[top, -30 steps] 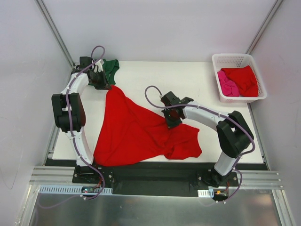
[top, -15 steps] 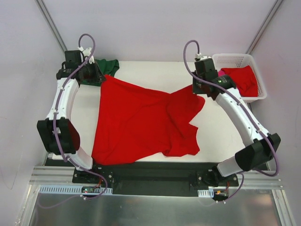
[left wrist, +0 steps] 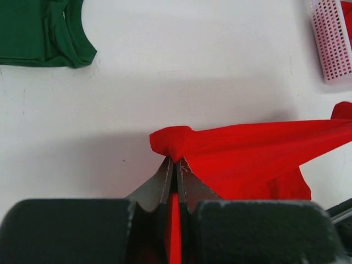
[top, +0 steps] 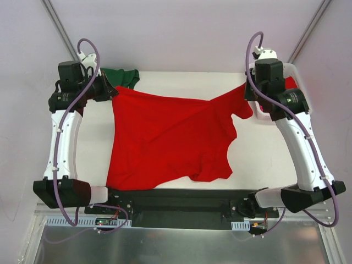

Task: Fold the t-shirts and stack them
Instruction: Flatten the tshirt out

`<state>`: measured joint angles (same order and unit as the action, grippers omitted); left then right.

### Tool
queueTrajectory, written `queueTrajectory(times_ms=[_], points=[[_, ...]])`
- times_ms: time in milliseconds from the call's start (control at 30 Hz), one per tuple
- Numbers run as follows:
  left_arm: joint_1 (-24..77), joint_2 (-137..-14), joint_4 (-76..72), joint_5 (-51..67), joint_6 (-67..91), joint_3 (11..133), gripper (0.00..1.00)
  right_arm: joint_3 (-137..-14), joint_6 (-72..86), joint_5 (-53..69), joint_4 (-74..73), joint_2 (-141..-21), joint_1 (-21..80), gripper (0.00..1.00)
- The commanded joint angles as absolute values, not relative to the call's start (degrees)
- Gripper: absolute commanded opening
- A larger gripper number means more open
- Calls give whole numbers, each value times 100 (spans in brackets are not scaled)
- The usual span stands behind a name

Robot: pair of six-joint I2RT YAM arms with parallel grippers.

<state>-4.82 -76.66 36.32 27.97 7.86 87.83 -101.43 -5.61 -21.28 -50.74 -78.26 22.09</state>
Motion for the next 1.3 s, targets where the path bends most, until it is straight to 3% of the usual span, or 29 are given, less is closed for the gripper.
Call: queueTrajectory(times_ms=[0, 267, 533, 733, 1167, 1200, 1267], points=[[-457, -7286, 3788, 2637, 642, 8692, 0, -10442, -764, -2391, -5247, -7567, 2127, 1], [-466, -7312, 3806, 2646, 642, 8640, 0, -10293, -835, -1461, -5448, -7883, 2136, 1], [-448, -7462, 3797, 2672, 633, 8692, 0, -7948, -457, 254, -4773, -7444, 3172, 1], [-431, -7813, 3718, 2733, 764, 8719, 0, -6953, -282, 1063, -3887, -7671, 3849, 1], [-18, -9632, 3182, 2654, 949, 9246, 0, -7725, -307, 2830, -3023, -10289, 4464, 2], [-26, -9668, 3190, 2663, 941, 9290, 0, -7865, -360, 2804, -3067, -10396, 4517, 26], [132, -9729, 3182, 2646, 941, 9316, 0, -7901, -413, 2473, -3164, -10485, 4657, 48]])
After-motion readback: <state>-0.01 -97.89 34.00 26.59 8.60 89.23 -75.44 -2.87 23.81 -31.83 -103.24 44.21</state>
